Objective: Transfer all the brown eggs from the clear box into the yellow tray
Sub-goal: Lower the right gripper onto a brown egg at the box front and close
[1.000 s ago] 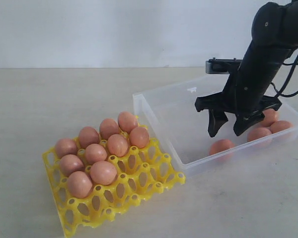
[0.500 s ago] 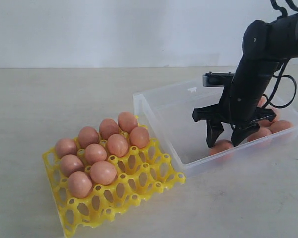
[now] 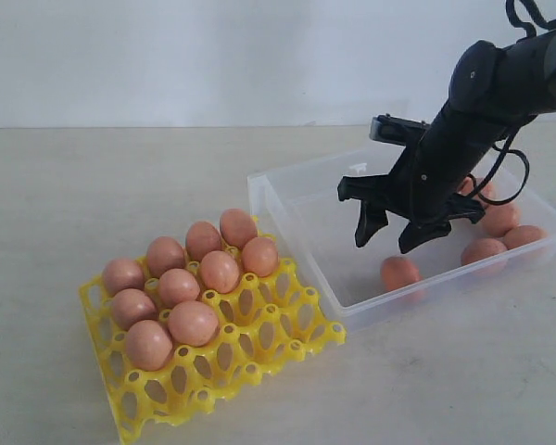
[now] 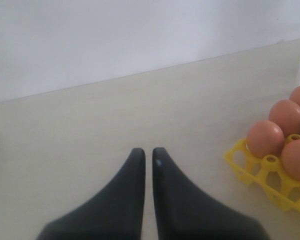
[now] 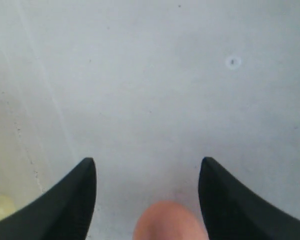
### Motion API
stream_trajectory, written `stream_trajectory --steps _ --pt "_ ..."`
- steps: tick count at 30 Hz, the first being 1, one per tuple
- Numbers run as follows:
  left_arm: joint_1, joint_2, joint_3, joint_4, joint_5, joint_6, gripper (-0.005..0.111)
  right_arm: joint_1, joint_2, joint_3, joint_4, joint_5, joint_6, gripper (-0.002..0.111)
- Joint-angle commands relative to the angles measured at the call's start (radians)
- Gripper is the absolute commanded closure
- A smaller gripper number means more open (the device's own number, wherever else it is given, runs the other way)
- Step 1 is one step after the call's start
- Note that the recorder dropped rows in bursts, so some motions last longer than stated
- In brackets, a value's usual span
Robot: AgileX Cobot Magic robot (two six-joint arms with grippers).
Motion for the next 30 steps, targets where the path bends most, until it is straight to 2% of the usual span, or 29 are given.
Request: stream_trajectory --steps 1,8,17,30 --pt "-0.008 -0.003 0.003 -0.002 0.0 -0.003 0.103 0.001 -0.002 -0.005 0.003 0.016 -0.078 0.056" --pt "-0.008 -0.003 0.003 -0.002 0.0 -0.003 0.103 0.001 -0.002 -0.005 0.001 0.149 -0.146 0.056" --pt "-0.008 -0.003 0.003 -0.002 0.0 -0.003 0.103 0.001 -0.002 -0.005 0.003 0.181 -0.191 0.056" --pt "-0.008 -0.003 0.003 -0.002 0.0 -0.003 0.103 0.001 -0.002 -0.005 0.003 0.257 -0.399 0.056"
